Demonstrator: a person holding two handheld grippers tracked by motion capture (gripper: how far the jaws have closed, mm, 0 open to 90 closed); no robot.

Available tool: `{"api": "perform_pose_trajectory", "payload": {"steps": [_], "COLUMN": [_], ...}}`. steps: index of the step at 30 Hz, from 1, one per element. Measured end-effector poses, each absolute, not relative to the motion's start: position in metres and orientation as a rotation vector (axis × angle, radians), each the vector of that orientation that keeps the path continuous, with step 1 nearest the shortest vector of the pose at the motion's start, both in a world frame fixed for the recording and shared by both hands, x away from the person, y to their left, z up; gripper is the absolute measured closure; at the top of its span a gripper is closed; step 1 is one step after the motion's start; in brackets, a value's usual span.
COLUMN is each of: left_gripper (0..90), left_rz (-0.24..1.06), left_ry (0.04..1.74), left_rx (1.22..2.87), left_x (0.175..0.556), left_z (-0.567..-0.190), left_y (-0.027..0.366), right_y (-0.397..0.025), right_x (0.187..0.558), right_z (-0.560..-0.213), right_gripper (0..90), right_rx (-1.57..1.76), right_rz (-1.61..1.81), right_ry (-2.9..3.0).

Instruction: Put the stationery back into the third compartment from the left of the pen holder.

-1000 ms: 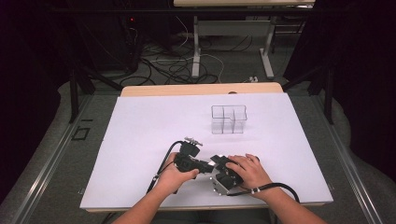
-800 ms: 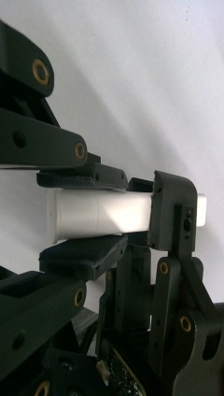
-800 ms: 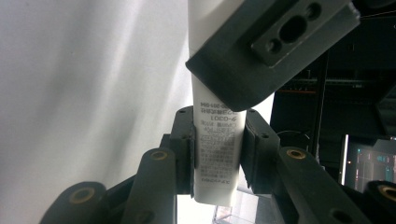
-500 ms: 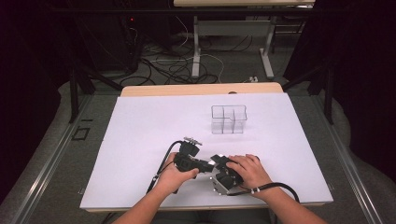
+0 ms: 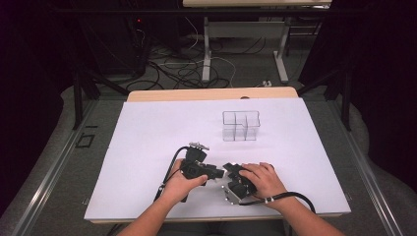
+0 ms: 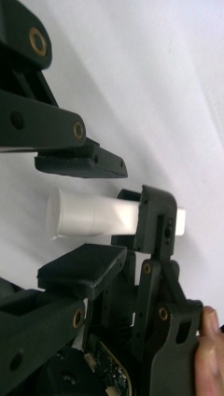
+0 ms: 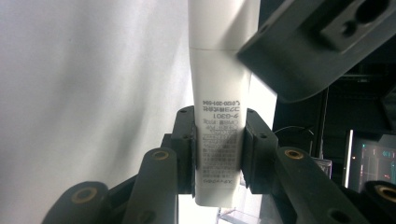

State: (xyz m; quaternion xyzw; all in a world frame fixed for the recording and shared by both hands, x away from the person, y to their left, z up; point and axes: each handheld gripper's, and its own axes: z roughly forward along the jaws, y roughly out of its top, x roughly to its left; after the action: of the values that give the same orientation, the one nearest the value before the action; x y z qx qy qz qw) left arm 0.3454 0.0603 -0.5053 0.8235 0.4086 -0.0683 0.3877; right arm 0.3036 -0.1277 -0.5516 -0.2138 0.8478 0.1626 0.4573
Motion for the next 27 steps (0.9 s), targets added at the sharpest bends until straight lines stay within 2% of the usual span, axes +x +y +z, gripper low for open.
{"api": "perform_pose_trajectory", "payload": {"steps": [6, 18, 27], "left_gripper": [51.1, 44.5, 38.0], "left_rz": [-0.106, 0.114, 0.172], "left_ry": [1.062, 1.078, 1.101], "left_rx": [2.068, 2.06, 2.018], "left_x": [0.348, 0.354, 0.36], "left_z": [-0.501, -0.499, -0.501], "left_y": [0.067, 0.083, 0.096], "right_y": [-0.129, -0.132, -0.139], "right_x": [0.305, 0.306, 0.31], "right_z": [-0.552, -0.548, -0.546], "right_gripper": [70.3, 70.2, 70.3], "right_rx": [-0.523, -0.481, -0.391], "right_rz": [0.403, 0.43, 0.503], "right_ry": [2.084, 2.084, 2.079]}}
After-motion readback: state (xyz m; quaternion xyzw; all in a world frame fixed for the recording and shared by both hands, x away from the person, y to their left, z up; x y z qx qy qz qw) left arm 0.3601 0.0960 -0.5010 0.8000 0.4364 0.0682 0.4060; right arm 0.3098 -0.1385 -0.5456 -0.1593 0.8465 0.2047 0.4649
